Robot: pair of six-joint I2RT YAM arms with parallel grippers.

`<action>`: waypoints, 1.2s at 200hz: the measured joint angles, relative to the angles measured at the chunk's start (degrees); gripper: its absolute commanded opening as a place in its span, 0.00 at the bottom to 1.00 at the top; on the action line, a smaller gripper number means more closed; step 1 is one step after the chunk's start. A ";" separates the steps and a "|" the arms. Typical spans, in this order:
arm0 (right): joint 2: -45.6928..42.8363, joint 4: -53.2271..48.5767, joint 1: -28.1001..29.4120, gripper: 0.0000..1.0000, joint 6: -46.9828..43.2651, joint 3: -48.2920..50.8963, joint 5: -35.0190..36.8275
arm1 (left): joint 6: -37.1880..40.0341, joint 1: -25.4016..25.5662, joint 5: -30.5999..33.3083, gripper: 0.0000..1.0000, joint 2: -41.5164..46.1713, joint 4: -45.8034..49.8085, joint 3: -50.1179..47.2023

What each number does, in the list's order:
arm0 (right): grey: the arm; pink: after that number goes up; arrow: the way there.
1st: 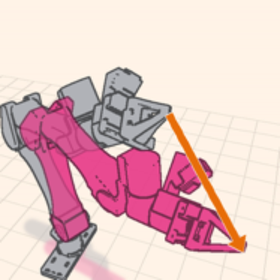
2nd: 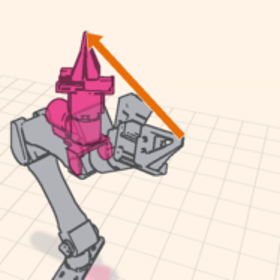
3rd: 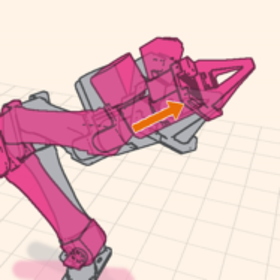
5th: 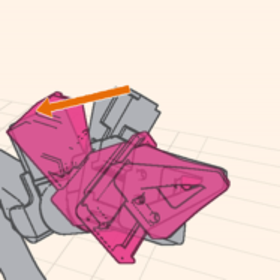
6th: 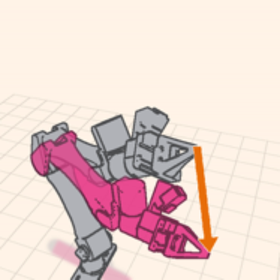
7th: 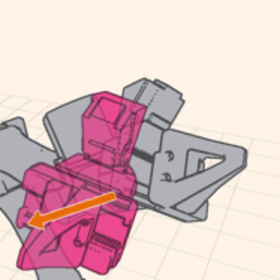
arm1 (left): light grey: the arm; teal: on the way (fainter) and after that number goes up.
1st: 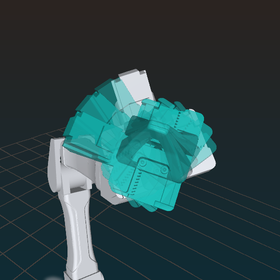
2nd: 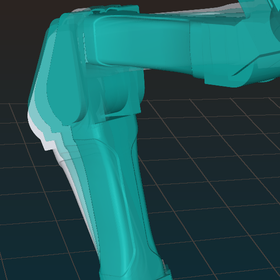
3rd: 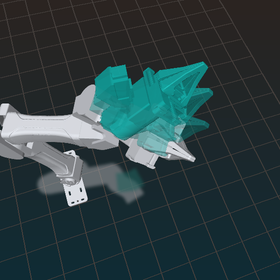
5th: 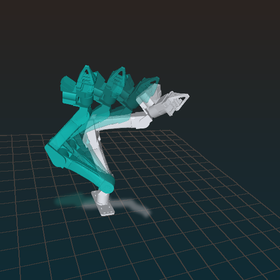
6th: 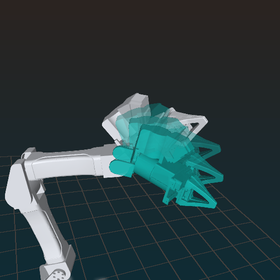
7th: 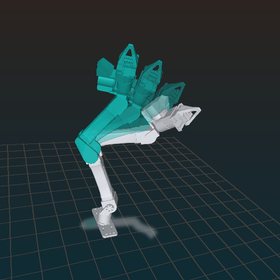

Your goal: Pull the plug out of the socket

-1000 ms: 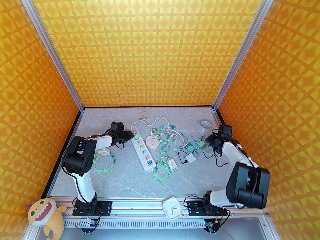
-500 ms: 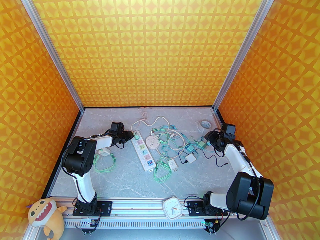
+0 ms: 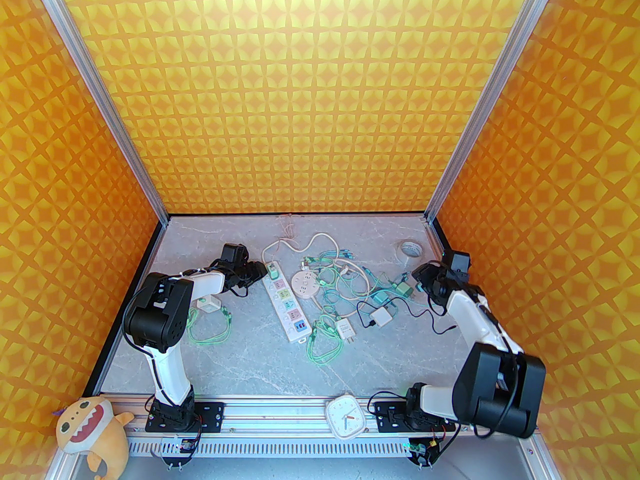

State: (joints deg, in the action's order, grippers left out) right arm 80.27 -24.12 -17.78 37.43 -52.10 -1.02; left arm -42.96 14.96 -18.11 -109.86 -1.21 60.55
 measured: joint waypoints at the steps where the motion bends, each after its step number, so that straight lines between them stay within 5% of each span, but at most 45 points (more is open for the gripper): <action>1: 0.17 -0.26 0.00 0.66 0.04 -0.20 0.00 | 0.00 0.00 -0.02 0.37 0.00 0.00 0.00; 110: 10.12 -10.40 -2.99 0.71 2.86 -8.04 -12.20 | 0.00 0.02 0.00 0.37 0.00 0.02 0.00; 172: 6.91 -3.54 -2.40 0.71 2.12 -5.09 -20.46 | 0.00 0.02 0.00 0.37 0.00 0.02 0.00; 198: 2.51 -1.51 3.06 0.70 -1.42 -4.85 -20.22 | 0.00 0.02 0.00 0.37 0.00 0.02 0.00; 240: -1.11 -0.26 20.06 0.68 -8.90 -7.30 -15.34 | -0.02 0.04 0.04 0.37 0.00 0.00 0.00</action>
State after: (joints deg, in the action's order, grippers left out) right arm 79.15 -24.38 2.28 28.53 -59.40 -16.36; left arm -42.98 15.00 -18.06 -109.86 -1.21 60.55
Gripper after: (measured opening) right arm 0.686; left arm 0.370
